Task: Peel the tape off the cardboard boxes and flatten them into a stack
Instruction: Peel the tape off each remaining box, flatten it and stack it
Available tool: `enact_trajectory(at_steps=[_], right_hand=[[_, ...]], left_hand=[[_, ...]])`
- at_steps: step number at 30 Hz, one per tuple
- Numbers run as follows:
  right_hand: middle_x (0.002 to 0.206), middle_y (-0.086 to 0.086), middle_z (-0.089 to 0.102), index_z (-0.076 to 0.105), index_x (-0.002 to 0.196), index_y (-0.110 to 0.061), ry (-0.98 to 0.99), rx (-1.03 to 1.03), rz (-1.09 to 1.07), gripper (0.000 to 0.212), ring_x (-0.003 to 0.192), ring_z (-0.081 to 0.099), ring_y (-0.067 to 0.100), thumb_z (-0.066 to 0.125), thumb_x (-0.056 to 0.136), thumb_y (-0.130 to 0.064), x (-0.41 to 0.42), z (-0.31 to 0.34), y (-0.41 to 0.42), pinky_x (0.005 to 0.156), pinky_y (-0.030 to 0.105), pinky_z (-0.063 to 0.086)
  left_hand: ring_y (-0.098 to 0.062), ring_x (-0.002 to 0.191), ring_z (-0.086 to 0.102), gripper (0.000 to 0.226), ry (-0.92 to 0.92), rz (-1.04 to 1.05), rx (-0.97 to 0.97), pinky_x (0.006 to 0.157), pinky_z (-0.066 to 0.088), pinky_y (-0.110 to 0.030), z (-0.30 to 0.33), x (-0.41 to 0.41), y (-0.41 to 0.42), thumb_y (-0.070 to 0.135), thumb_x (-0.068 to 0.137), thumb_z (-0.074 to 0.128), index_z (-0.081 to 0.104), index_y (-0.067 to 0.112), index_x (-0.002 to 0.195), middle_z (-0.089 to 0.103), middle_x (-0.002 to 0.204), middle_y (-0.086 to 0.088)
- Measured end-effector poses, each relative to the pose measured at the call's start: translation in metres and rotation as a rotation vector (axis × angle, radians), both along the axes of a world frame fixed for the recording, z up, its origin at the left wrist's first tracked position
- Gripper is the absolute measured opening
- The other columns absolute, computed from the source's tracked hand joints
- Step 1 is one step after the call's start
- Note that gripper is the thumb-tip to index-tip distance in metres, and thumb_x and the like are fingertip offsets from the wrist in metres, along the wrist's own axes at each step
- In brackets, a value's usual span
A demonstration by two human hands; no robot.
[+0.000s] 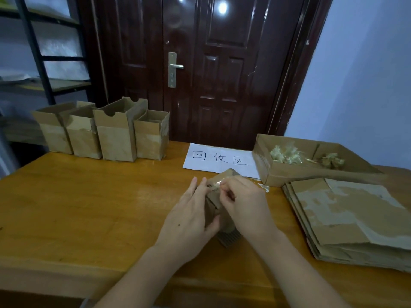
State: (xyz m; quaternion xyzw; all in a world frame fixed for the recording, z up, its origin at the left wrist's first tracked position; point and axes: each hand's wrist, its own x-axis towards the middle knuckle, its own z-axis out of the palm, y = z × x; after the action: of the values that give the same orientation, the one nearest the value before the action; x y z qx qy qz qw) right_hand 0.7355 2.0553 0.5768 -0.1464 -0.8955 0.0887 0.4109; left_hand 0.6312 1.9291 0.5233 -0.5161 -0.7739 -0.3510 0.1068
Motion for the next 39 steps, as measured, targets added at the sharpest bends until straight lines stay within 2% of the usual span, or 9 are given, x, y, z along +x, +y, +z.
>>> enact_trajectory(at_steps=[4,8,13,17,20,24,29,35,39], right_hand=[[0.097,-0.008,0.071,0.073,0.095,-0.019,-0.161,0.039,0.052,0.011,0.093,0.059,0.011,0.067,0.094,-0.011,-0.002,0.004,-0.001,0.082,0.032,0.053],[0.112,-0.018,0.073,0.078,0.107,-0.027,-0.245,-0.187,0.183,0.018,0.107,0.059,0.001,0.062,0.100,-0.022,-0.003,0.016,0.007,0.099,0.029,0.046],[0.107,-0.019,0.060,0.075,0.115,-0.038,-0.356,-0.322,0.040,0.021,0.102,0.055,0.005,0.068,0.095,-0.038,-0.011,0.025,0.007,0.093,0.032,0.048],[0.097,-0.013,0.056,0.075,0.085,-0.038,-0.391,-0.418,-0.007,0.011,0.096,0.054,0.008,0.070,0.094,-0.034,-0.018,0.032,0.003,0.082,0.030,0.046],[0.091,-0.008,0.056,0.061,0.074,-0.032,-0.409,-0.396,-0.066,0.024,0.088,0.055,0.011,0.064,0.097,-0.025,-0.023,0.031,0.000,0.074,0.026,0.043],[0.088,-0.004,0.050,0.049,0.086,-0.020,-0.310,-0.321,-0.224,0.017,0.077,0.051,0.013,0.053,0.102,-0.021,-0.019,0.031,0.010,0.063,0.027,0.037],[0.094,-0.006,0.057,0.062,0.095,-0.021,-0.361,-0.091,-0.095,0.011,0.090,0.049,0.014,0.055,0.103,-0.024,-0.008,0.021,0.013,0.079,0.029,0.041],[0.104,-0.015,0.065,0.071,0.116,-0.030,-0.254,-0.374,-0.087,0.020,0.106,0.050,0.010,0.068,0.096,-0.035,-0.008,0.018,0.015,0.095,0.033,0.047],[0.117,-0.014,0.059,0.075,0.097,-0.032,-0.258,-0.372,-0.218,0.012,0.108,0.035,0.008,0.070,0.092,-0.042,-0.011,0.014,0.015,0.102,0.034,0.039]], left_hand=[[0.001,0.154,-0.013,0.055,0.052,-0.107,-0.030,0.120,0.007,-0.025,-0.005,-0.012,0.004,0.055,0.097,0.043,0.030,0.039,0.148,0.003,0.169,0.016],[0.003,0.153,-0.015,0.054,0.007,-0.159,-0.011,0.114,0.002,-0.016,-0.005,-0.019,0.006,0.052,0.097,0.046,0.032,0.039,0.148,0.000,0.169,0.019],[0.001,0.154,-0.013,0.047,-0.009,-0.215,-0.016,0.117,0.005,-0.019,-0.005,-0.027,0.006,0.047,0.099,0.046,0.034,0.031,0.141,-0.005,0.170,0.013],[-0.002,0.155,-0.010,0.046,0.028,-0.239,-0.026,0.118,0.007,-0.021,-0.005,-0.031,0.003,0.046,0.100,0.045,0.031,0.029,0.140,-0.004,0.171,0.010],[-0.001,0.155,-0.008,0.044,0.057,-0.221,-0.022,0.118,0.008,-0.020,-0.006,-0.032,0.003,0.046,0.100,0.047,0.035,0.027,0.137,0.009,0.170,0.009],[0.000,0.156,-0.002,0.040,0.046,-0.186,-0.014,0.120,0.016,-0.028,-0.003,-0.032,0.005,0.051,0.095,0.047,0.037,0.032,0.129,0.025,0.166,0.009],[0.000,0.156,0.000,0.043,0.019,-0.167,0.012,0.120,0.016,-0.029,-0.007,-0.028,0.006,0.050,0.094,0.046,0.040,0.029,0.131,0.027,0.165,0.009],[0.002,0.155,-0.003,0.045,-0.006,-0.160,-0.009,0.121,0.018,-0.032,-0.006,-0.024,0.007,0.052,0.092,0.042,0.037,0.031,0.132,0.023,0.166,0.012],[0.002,0.154,0.000,0.040,-0.026,-0.111,0.007,0.121,0.019,-0.033,-0.003,-0.020,0.011,0.062,0.092,0.039,0.036,0.039,0.124,0.024,0.163,0.019]])
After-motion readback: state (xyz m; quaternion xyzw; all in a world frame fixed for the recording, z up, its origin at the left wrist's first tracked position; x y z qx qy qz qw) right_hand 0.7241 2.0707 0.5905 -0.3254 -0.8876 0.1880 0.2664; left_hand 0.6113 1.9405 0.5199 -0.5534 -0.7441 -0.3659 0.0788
